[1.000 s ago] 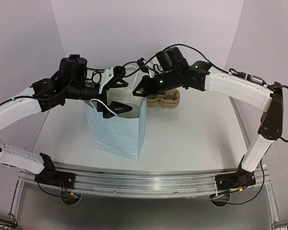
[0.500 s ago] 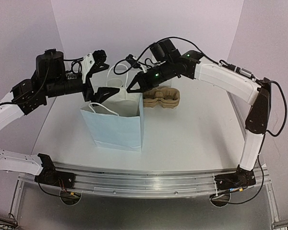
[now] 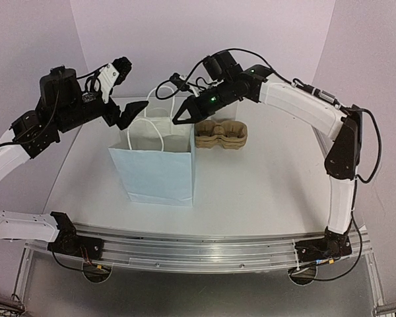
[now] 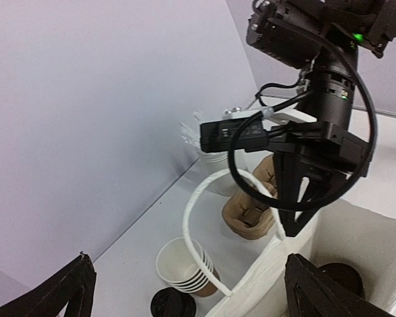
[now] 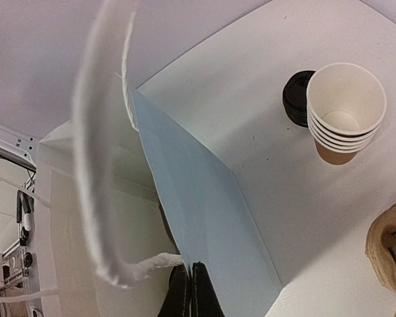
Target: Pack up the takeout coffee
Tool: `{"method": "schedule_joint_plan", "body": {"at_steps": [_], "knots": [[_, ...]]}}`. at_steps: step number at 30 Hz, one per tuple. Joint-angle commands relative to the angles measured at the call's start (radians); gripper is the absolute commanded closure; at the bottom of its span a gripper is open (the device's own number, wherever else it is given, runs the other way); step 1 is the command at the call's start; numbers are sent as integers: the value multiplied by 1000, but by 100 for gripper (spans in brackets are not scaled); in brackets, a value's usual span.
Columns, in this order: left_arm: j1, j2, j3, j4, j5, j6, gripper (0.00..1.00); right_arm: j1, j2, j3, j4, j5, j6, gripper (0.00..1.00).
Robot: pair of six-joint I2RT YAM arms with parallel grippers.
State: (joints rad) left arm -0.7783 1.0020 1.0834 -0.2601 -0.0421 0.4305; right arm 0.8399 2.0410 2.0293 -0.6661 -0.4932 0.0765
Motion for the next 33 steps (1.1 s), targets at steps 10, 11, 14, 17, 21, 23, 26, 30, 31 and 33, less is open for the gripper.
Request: {"method": "schedule_joint_plan", "body": {"at_steps": [10,11,14,17,21,23,26,30,31,33], "knots": [[87,-51,-65,78,-116,-5,0,0,35,102,-21,-51,-62,68],[91,-51,-67,80,-116,-6,0,0,29,103,-21,-46,-63,62],[105,-52,-73,87,-116,-12,0,0,6,105,-21,-18,-69,47],[113,-52,-79,89,-115,-12,0,0,-23,115,-19,15,-66,36],[120,-51,-86,93,-110,-13,0,0,-58,149,-19,28,-43,11],[122,-52,-88,95,-107,-13,0,-1,-73,165,-19,20,-34,10],[128,-52,-93,98,-106,-10,0,-1,-106,188,-17,-2,-27,9],[147,-55,-100,99,-120,-4,0,-11,-162,211,-8,2,-17,9],[156,-56,-102,99,-126,-5,0,-18,-182,213,3,29,-4,11],[179,-56,-101,102,-136,-13,0,-37,-206,214,19,148,31,16]]}}
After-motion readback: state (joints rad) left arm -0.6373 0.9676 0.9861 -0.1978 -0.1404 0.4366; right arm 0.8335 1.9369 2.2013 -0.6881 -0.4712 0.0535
